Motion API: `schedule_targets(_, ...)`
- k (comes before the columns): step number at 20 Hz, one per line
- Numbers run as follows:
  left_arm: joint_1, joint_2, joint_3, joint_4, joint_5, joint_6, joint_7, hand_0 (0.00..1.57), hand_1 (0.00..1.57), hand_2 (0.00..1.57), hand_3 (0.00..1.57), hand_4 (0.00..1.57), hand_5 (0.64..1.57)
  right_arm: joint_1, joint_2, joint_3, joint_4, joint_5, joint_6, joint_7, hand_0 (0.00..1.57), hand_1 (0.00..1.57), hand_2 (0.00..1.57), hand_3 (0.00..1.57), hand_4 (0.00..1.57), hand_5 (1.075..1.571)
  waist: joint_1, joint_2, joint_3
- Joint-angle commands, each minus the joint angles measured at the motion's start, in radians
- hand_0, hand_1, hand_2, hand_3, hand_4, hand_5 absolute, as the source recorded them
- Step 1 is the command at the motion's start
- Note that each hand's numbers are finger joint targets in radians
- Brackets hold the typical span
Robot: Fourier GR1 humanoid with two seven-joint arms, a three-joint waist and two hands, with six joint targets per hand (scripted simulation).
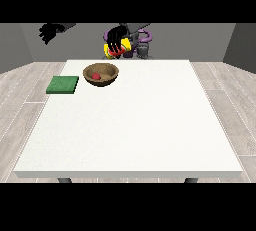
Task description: Pick the cup and pour the ball into the bowl, then pick the bowl and place it on the pad
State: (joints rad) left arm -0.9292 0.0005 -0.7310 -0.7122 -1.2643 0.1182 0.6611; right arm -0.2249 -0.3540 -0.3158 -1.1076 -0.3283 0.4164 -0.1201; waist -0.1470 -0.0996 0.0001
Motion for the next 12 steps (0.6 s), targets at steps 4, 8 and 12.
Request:
schedule_targets(4, 0.147, 0.061, 0.111, -0.126, 0.096, 0.173, -0.093, 0.00, 0.00, 1.57, 1.17, 1.03, 1.563, 0.057, 0.006, -0.025, 0.018, 0.000, -0.030, -0.004, 0.00, 0.00, 0.00, 0.00, 0.71, 1.570, 0.108, 0.004, -0.0010)
schedule_targets(8, 0.240, 0.098, 0.273, -0.237, 0.296, 0.358, -0.220, 1.02, 1.02, 1.55, 1.22, 1.23, 1.563, 0.091, 0.012, -0.039, 0.011, -0.018, -0.011, -0.029, 0.00, 0.00, 0.00, 0.00, 0.71, 1.570, 0.130, 0.049, -0.0045)
schedule_targets(12, 0.250, 0.002, 0.443, -0.417, 0.589, 0.463, -0.292, 0.62, 0.62, 0.28, 0.00, 1.10, 1.571, 0.066, 0.028, -0.035, 0.023, -0.026, -0.023, -0.010, 0.00, 0.00, 0.00, 0.00, 0.71, 1.570, 0.156, 0.122, -0.0192)
